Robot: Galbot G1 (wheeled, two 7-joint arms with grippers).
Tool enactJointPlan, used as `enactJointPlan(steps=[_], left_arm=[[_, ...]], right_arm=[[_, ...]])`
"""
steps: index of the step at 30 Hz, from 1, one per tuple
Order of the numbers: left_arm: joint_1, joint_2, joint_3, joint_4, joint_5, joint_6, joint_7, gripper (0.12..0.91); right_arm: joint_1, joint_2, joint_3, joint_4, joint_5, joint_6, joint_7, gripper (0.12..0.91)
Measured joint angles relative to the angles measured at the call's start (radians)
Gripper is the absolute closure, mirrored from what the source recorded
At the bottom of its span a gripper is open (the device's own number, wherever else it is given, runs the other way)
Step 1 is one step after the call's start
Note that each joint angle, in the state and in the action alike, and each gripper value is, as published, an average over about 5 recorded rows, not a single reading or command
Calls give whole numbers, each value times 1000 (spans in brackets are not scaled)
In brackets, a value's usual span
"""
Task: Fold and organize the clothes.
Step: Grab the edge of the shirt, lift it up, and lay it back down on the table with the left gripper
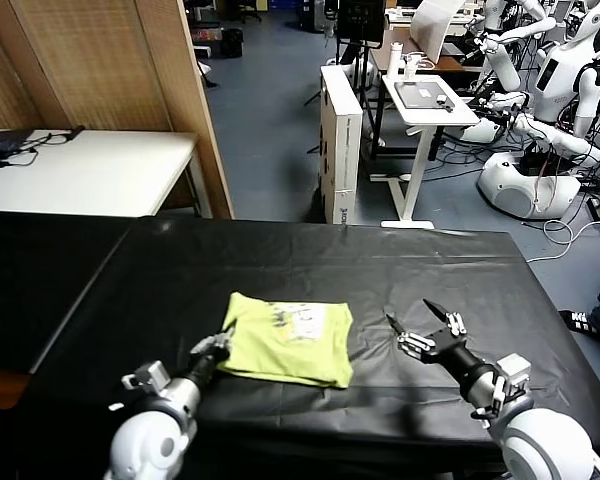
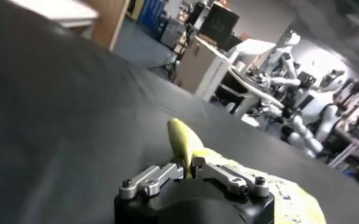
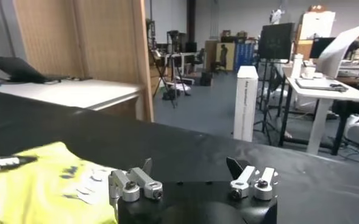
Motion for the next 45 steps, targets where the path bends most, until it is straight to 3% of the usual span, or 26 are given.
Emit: enactJointPlan(steps=[15, 19, 23, 27, 32, 39, 45], left_arm=[[65, 420, -255, -48, -196, 24, -7, 826], [83, 513, -332, -91, -260, 57, -42, 826], [78, 553, -368, -164, -322, 106, -95, 826], [60, 531, -319, -238, -308, 135, -135, 826], [17, 409, -141, -266, -205, 144, -152, 826], [-37, 215, 125, -205, -122, 145, -180, 826], [-83, 127, 234, -154, -121, 146, -207, 826]], right_arm=[[55, 28, -42, -58, -16, -1, 6, 118], [59, 41, -56, -68, -26, 0, 5, 118], [56, 50, -66, -75, -36, 0, 4, 118], [46, 53, -65, -74, -44, -1, 5, 118], [25, 55, -60, -62, -55, -3, 6, 118], [11, 64, -75, -58, -69, -8, 7, 118], [27, 57, -114, -68, -90, -8, 1, 118]])
